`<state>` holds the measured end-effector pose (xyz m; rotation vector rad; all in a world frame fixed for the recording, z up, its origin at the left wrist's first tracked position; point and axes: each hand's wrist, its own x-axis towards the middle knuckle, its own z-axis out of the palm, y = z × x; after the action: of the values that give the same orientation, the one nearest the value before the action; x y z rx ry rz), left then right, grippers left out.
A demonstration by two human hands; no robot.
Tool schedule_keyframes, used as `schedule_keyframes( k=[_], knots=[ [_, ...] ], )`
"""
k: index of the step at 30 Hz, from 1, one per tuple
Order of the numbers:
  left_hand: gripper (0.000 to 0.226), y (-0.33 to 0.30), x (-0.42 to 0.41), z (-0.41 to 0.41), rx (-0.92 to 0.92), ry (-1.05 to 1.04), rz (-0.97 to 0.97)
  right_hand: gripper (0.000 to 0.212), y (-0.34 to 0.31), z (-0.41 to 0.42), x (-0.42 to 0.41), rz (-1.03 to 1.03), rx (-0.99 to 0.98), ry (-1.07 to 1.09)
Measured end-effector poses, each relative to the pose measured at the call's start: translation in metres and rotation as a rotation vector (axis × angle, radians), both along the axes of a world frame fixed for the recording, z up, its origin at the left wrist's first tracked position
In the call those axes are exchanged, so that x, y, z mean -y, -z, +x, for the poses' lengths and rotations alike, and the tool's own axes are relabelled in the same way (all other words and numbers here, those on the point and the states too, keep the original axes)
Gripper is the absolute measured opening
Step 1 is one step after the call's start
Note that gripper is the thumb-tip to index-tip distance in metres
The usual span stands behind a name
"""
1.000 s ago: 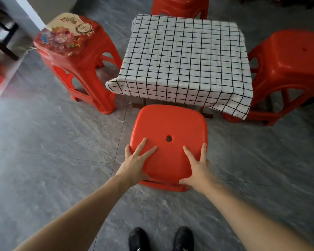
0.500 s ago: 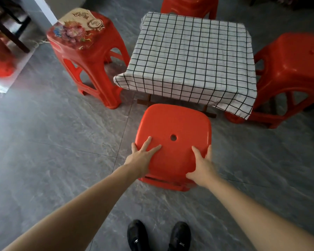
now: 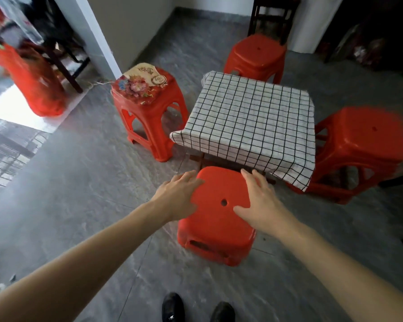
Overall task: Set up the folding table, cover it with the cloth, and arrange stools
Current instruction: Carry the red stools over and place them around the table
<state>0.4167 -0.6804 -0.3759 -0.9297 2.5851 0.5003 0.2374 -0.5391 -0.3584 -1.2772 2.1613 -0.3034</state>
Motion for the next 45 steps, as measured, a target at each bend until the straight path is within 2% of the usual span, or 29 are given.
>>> schedule_keyframes(
  k=[8, 13, 17, 20, 24, 29, 34, 45],
  knots=[
    [0.069, -0.196, 0.003, 0.029, -0.125, -0.076, -0.356, 0.084, -0.196, -0.001, 0.006, -0.191, -0.116, -0.149],
    [0.069, -0.296, 0.001, 0.050, -0.167, -0.131, -0.495, 0.083, -0.277, 0.011, 0.006, -0.273, -0.188, -0.205],
    [0.066, -0.346, -0.004, 0.076, -0.207, -0.195, -0.565, 0.088, -0.332, 0.033, 0.016, -0.357, -0.228, -0.287],
    [0.065, -0.367, -0.006, 0.098, -0.232, -0.240, -0.573, 0.086, -0.363, 0.057, 0.025, -0.425, -0.287, -0.356],
    [0.075, -0.386, -0.006, 0.139, -0.295, -0.283, -0.614, 0.082, -0.389, 0.095, 0.038, -0.481, -0.362, -0.385],
    [0.080, -0.400, 0.000, 0.208, -0.313, -0.340, -0.664, 0.081, -0.404, 0.162, 0.057, -0.518, -0.372, -0.425],
    [0.086, -0.396, 0.006, 0.293, -0.332, -0.384, -0.682, 0.080, -0.408, 0.242, 0.083, -0.536, -0.350, -0.472],
    [0.079, -0.382, 0.030, 0.437, -0.263, -0.492, -0.602, 0.075, -0.384, 0.368, 0.149, -0.492, -0.308, -0.554]
  ],
)
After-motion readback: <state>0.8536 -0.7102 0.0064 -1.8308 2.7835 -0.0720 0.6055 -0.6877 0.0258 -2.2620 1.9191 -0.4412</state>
